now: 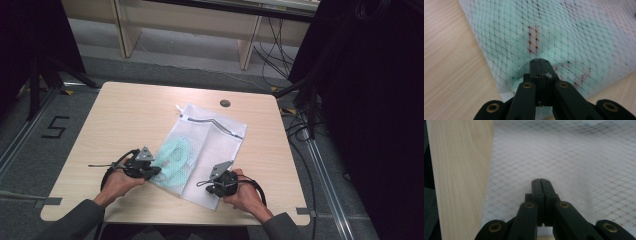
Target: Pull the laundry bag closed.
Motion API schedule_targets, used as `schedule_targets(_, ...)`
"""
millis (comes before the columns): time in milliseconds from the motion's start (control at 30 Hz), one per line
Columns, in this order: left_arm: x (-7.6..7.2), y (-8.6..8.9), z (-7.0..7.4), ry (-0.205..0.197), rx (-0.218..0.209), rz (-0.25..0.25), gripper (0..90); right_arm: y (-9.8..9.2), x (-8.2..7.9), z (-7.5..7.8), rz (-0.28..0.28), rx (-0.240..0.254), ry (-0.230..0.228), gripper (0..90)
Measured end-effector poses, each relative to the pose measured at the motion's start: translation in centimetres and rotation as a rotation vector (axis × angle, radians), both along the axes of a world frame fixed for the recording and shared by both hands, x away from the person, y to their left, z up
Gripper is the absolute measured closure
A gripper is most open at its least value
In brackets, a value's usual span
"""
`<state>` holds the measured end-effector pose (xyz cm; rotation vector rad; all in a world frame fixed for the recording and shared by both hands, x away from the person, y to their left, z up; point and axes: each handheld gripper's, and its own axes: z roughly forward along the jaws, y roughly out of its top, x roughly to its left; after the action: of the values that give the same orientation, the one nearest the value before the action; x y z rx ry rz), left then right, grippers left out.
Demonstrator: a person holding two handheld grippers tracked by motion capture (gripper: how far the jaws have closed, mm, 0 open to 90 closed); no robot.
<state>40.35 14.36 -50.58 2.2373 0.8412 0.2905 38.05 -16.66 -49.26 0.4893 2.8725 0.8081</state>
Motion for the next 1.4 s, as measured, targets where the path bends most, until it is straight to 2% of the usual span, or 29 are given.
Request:
schedule_targets(33,0.1,0.1,0.1,-0.013,0.012,-0.010,89.4,0.1,0.0,0.0,0.007,-0.003,0.004,90.0)
schedule_targets(233,0.5,0.3,-0.1,-0.008,0.011,0.020,89.4,0.9,-0.4,0.0,0.025,0.003,0.022,90.0)
schedule_targets(333,0.6,0.5,0.0,-0.006,0.013,0.020,89.4,1.3,-0.6,0.0,0.042,0.006,0.023,90.0)
schedule_targets(567,1.2,1.0,0.0,-0.019,0.036,0.038,89.4,2.2,-1.1,0.0,0.069,0.008,0.045,90.0)
schedule_targets(767,1.5,1.1,0.0,-0.036,0.051,0.056,89.4,2.8,-1.4,0.0,0.093,0.008,0.036,90.0)
schedule_targets(1067,2.6,1.3,-0.1,-0.058,0.089,0.090,89.4,3.9,-1.9,-0.1,0.112,0.016,0.051,90.0)
schedule_targets(1167,2.8,1.3,0.0,-0.072,0.097,0.086,89.4,4.2,-1.9,-0.1,0.126,0.019,0.045,90.0)
schedule_targets(1200,2.9,1.2,-0.1,-0.064,0.094,0.093,89.4,4.2,-1.9,-0.1,0.126,0.019,0.045,90.0)
schedule_targets(1267,3.2,1.2,0.0,-0.082,0.114,0.087,89.4,4.5,-2.0,-0.2,0.130,0.020,0.043,90.0)
schedule_targets(1300,3.2,1.2,-0.1,-0.069,0.100,0.089,89.4,4.5,-2.0,-0.2,0.130,0.020,0.043,90.0)
schedule_targets(1400,3.7,1.1,-0.1,-0.073,0.104,0.102,89.4,4.9,-2.1,-0.2,0.138,0.021,0.043,90.0)
